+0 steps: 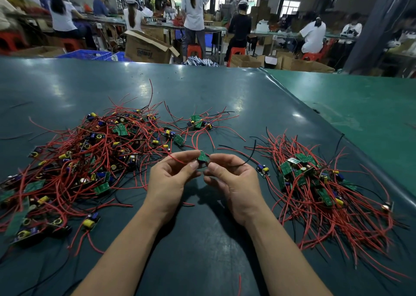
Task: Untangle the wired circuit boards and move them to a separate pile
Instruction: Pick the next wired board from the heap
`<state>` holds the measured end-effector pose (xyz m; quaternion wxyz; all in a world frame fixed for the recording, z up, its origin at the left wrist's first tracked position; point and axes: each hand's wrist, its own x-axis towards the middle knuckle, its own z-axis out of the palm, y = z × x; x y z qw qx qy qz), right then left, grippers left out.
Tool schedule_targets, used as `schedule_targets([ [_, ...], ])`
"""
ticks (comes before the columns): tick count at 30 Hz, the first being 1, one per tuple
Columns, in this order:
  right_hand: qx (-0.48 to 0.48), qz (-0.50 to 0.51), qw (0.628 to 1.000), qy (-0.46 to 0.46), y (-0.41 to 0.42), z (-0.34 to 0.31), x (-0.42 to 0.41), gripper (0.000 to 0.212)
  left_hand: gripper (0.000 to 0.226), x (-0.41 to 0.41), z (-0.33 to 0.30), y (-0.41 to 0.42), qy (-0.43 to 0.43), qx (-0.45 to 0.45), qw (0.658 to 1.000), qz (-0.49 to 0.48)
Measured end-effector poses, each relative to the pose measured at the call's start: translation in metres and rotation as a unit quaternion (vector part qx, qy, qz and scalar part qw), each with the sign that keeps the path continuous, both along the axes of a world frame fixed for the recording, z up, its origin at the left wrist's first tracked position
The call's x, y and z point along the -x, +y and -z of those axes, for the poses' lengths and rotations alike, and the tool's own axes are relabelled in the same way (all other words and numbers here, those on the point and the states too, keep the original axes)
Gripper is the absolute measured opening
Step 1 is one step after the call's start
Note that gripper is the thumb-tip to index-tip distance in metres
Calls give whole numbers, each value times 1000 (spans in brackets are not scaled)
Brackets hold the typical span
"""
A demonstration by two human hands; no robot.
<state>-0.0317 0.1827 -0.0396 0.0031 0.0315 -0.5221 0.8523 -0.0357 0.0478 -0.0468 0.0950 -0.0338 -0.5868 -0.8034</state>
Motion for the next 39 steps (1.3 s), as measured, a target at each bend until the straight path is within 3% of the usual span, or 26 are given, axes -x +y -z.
schedule_targets([
  [3,-86,-17,994,68,-3,2,-2,46,26,1,0,0,38,55,997,-39],
  [6,-171,-15,978,120,-9,1,-5,36,25,-1,-1,0,55,89,993,-49],
  [8,-146,16,984,102,-9,-2,-6,23,23,-2,-2,0,49,80,995,-46],
  [11,-89,50,994,50,-5,-5,-4,12,37,-2,-5,1,-11,25,999,-31],
  [17,-54,3,998,14,-1,-6,-7,8,33,-7,-6,4,-32,76,996,41],
  [22,7,-53,998,-17,-6,-10,-8,3,22,-7,-8,2,-39,19,996,72],
  [26,11,-71,997,-30,-7,-12,-10,17,22,-12,-10,2,-3,38,996,79],
  [34,7,4,999,-44,-4,-11,-5,8,13,-7,-10,1,-9,46,996,-71],
  [39,8,21,997,-73,-5,-10,-3,13,5,-5,-12,1,69,58,984,-151],
])
